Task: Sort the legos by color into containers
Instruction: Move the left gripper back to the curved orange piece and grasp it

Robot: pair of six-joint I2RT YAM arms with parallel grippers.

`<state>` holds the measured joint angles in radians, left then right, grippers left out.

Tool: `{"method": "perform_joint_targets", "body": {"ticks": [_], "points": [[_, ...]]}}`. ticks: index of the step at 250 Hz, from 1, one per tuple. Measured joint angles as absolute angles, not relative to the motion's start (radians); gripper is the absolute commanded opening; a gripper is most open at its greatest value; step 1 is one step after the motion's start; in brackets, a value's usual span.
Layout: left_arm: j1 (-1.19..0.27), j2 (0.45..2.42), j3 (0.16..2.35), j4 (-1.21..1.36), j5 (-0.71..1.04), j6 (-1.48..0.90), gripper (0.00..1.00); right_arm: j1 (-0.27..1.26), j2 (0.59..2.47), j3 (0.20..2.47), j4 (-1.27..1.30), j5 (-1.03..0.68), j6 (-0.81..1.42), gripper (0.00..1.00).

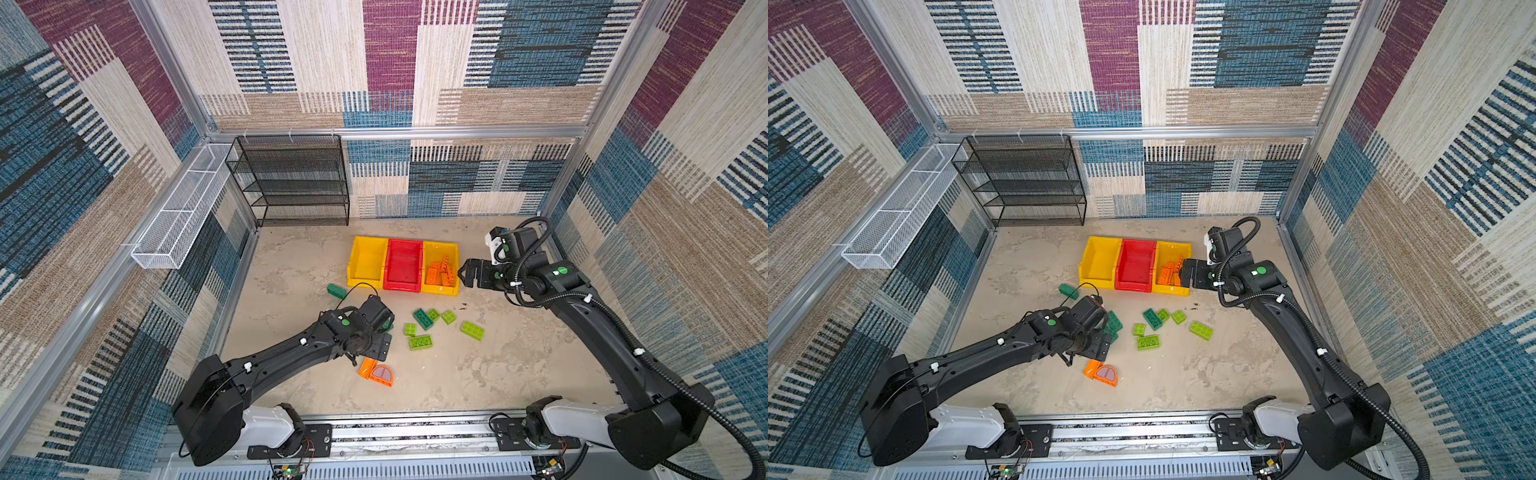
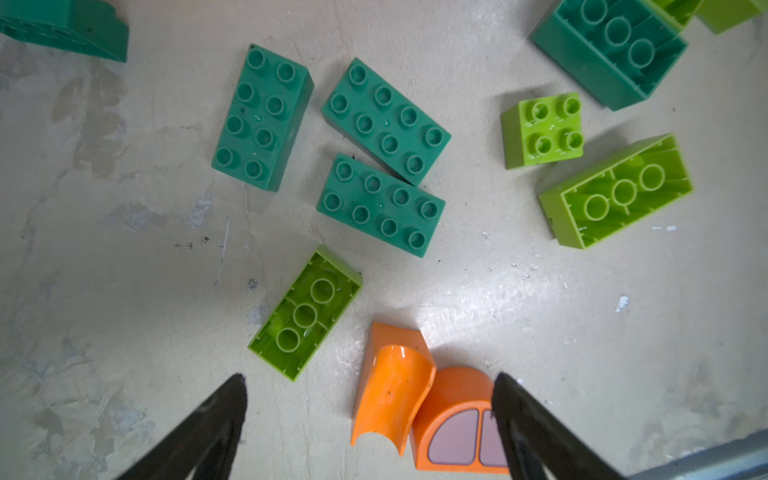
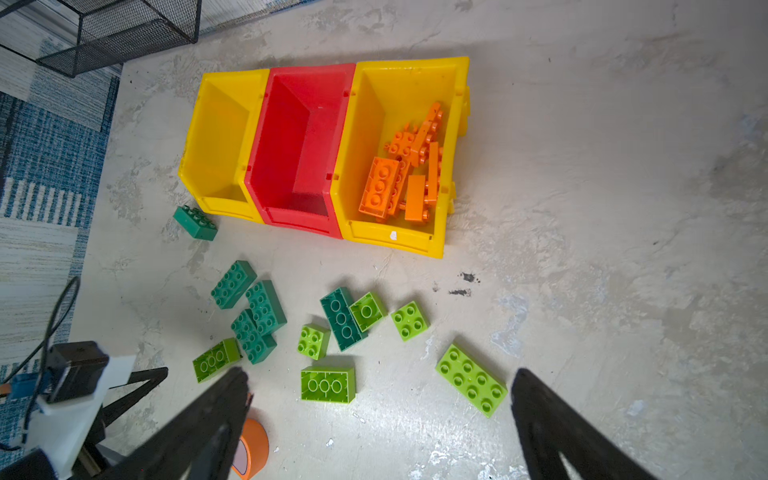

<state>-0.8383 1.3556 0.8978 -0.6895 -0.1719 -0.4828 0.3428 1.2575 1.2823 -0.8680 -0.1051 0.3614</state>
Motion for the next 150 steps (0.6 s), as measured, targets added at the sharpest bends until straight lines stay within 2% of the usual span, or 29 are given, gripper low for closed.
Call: {"method": "perform_joint_targets", "body": {"ticks": [101,150], "points": [[-0.873,1.419,0.826,-0.64,-0.132,-0.52,0.81,0.343,1.253,1.282,-0.873,-0.101,0.35,1.0],[-0.878,1.441,0.801,-0.615,-0.132,-0.551,0.7,0.343,1.257,1.28,-0.873,-0.096,0.339,1.0]]}}
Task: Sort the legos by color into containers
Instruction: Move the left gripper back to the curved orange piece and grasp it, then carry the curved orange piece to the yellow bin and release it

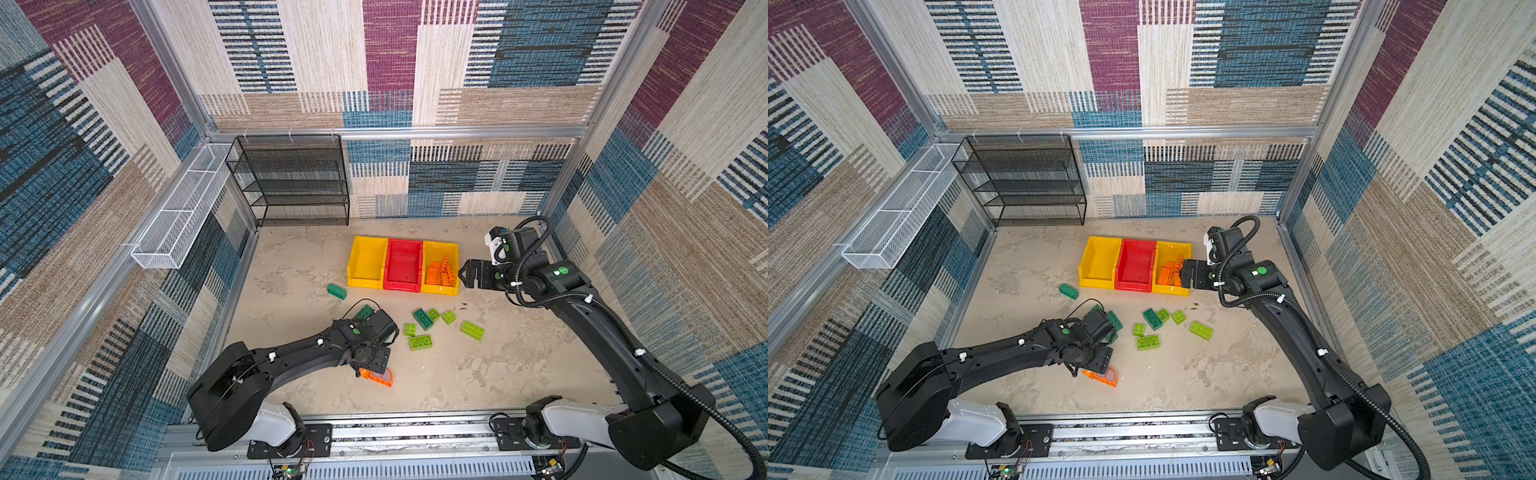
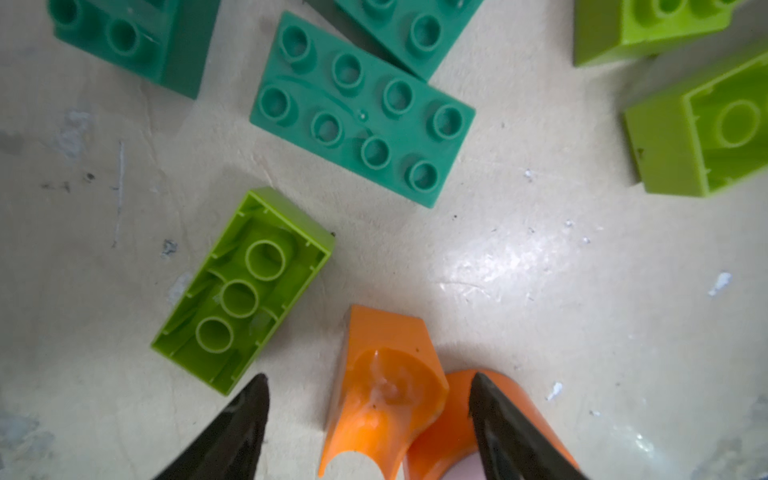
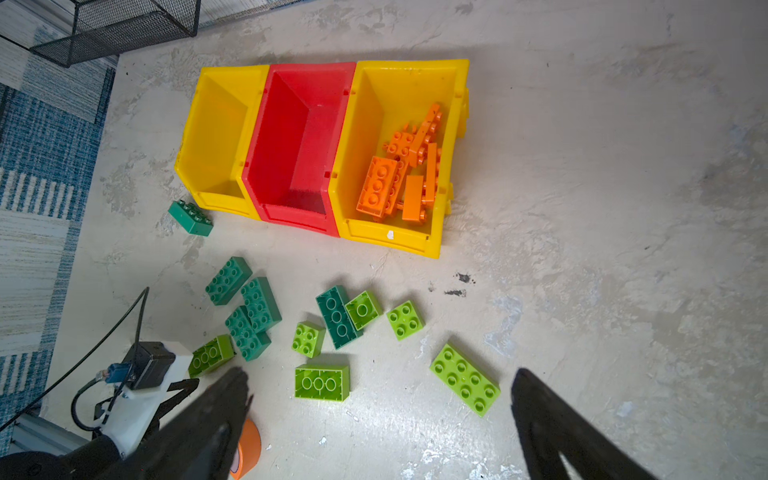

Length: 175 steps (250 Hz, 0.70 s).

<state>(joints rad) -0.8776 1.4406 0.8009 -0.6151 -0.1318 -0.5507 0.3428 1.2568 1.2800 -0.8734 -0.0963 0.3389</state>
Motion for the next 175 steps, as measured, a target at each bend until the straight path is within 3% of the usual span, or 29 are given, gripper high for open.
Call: {"method": "perform_joint_targets", "body": {"ticks": [77,127,175], "points": [[-0.877,1.507,0.8,-0.588,-0.151,-0.572,0.49,0.343,1.264,1.28,-0.874,-0.094,0.336,0.99],[-0.877,1.522,0.804,-0.581,-0.154,-0.576,0.22,0.343,1.264,1.28,-0.874,-0.093,0.336,1.0],[-0.877,1.534,0.854,-0.617,-0.155,-0.575,0.13,0.343,1.265,1.28,-0.877,-0.085,0.336,1.0]]}}
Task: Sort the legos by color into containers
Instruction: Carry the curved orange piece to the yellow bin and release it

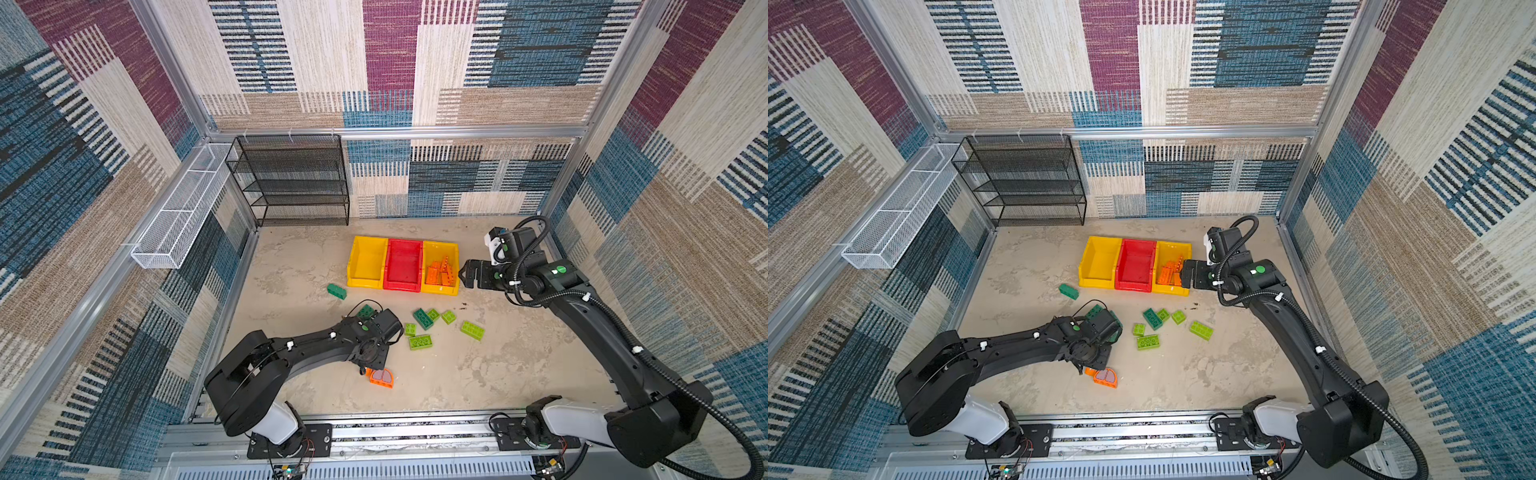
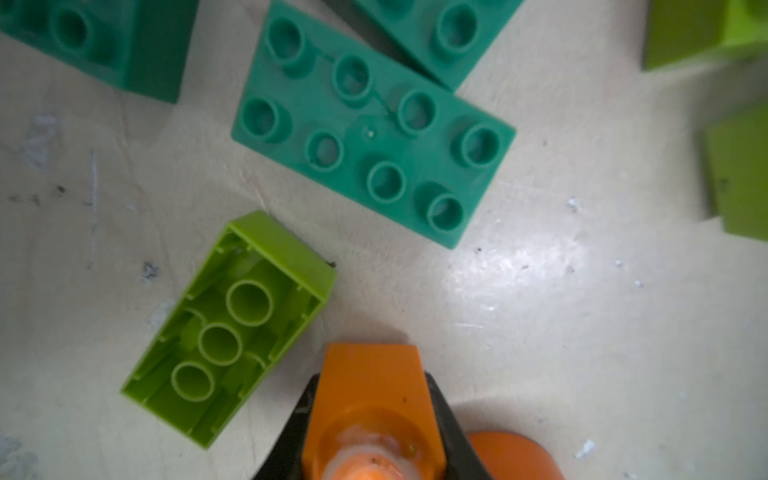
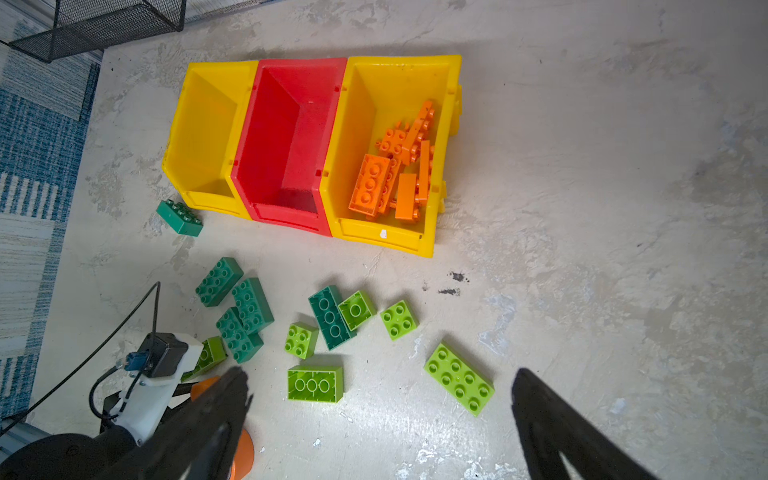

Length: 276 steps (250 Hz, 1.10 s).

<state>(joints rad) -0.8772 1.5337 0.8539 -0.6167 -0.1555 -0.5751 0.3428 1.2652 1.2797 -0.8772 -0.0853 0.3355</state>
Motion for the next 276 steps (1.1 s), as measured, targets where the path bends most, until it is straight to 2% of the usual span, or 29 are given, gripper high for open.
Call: {"method": "perform_joint_targets", "body": {"ticks": [79,132,181,236,276], "points": [[-0.866,1.564,1.107,-0.768,-0.207,-0.521,0.13,0.343,1.243,1.236,-0.857,-0.086,0.337,1.0],[-0.799,1.685,1.372,-0.799,-0.229,-0.432,0.13,0.343,1.234,1.231,-0.851,-0.064,0.337,1.0],[-0.767,1.917,1.738,-0.776,-0.175,-0.337,0.13,0.342,1.206,1.243,-0.856,-0.016,0.348,1.0],[-0.761,2.279,2.278,-0.81,-0.07,-0.262,0.15,0.335,1.145,1.243,-0.888,0.048,0.387,1.0],[-0.744,2.474,2.548,-0.838,0.007,-0.248,0.17,0.333,1.116,1.243,-0.918,0.076,0.423,1.0]]}}
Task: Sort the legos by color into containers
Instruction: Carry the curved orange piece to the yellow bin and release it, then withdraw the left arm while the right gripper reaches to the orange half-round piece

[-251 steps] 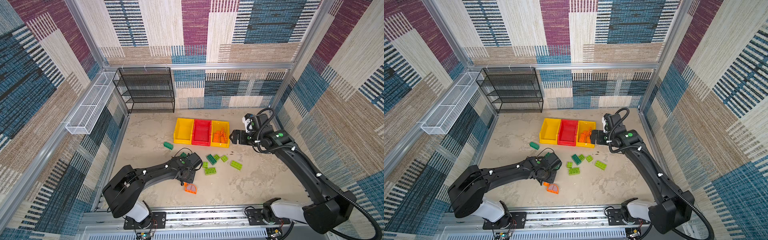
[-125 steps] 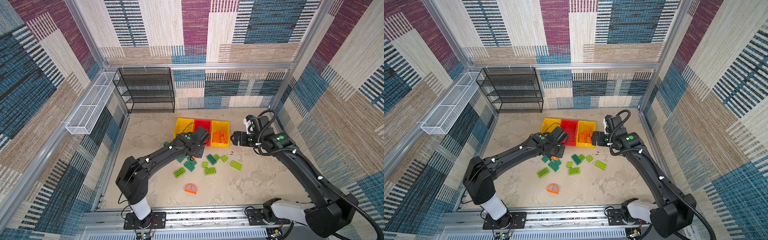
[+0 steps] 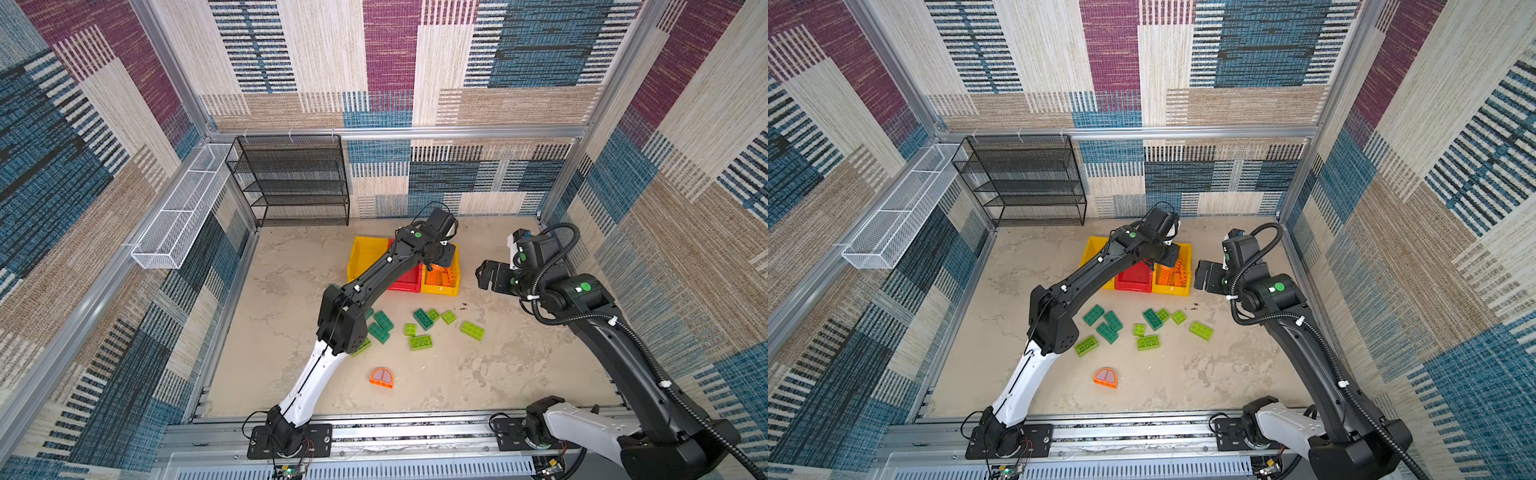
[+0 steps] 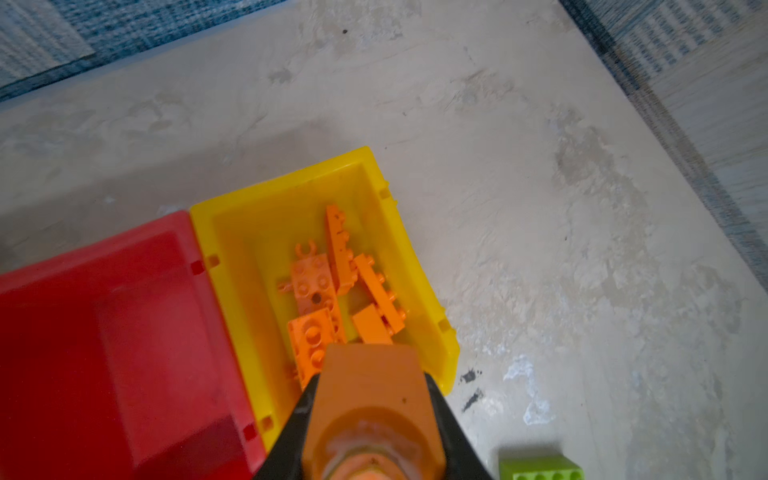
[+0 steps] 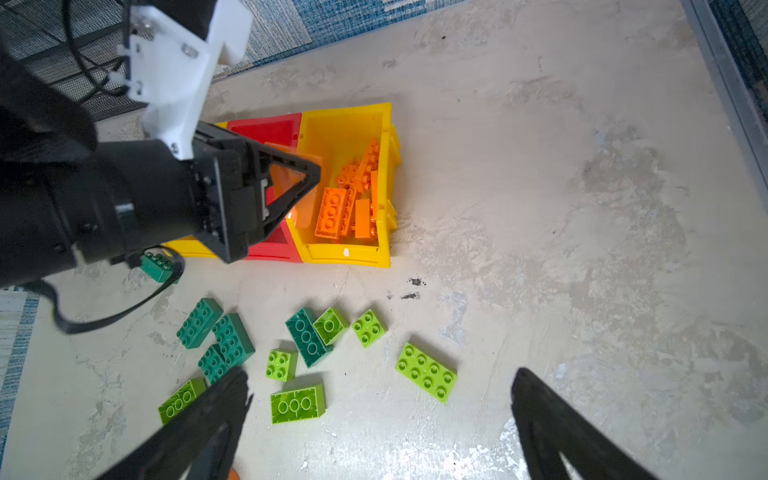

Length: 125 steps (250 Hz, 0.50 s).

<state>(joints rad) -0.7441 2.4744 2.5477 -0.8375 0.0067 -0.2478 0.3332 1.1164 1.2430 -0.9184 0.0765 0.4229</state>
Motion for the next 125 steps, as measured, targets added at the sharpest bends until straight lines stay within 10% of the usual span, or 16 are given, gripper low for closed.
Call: {"method": "perform_joint_targets", "body": {"ticks": [77,125], "points": [[-0.666,2.54,2.541,-0.748,0.118,-0.296,0.84,0.332,1.121,1.271,-0.971,0.116,0.456,1.0],[-0.659,2.498,2.472,-0.665,0.173,-0.34,0.93,0.332,1.145,1.275,-0.969,0.107,0.447,1.0]]}}
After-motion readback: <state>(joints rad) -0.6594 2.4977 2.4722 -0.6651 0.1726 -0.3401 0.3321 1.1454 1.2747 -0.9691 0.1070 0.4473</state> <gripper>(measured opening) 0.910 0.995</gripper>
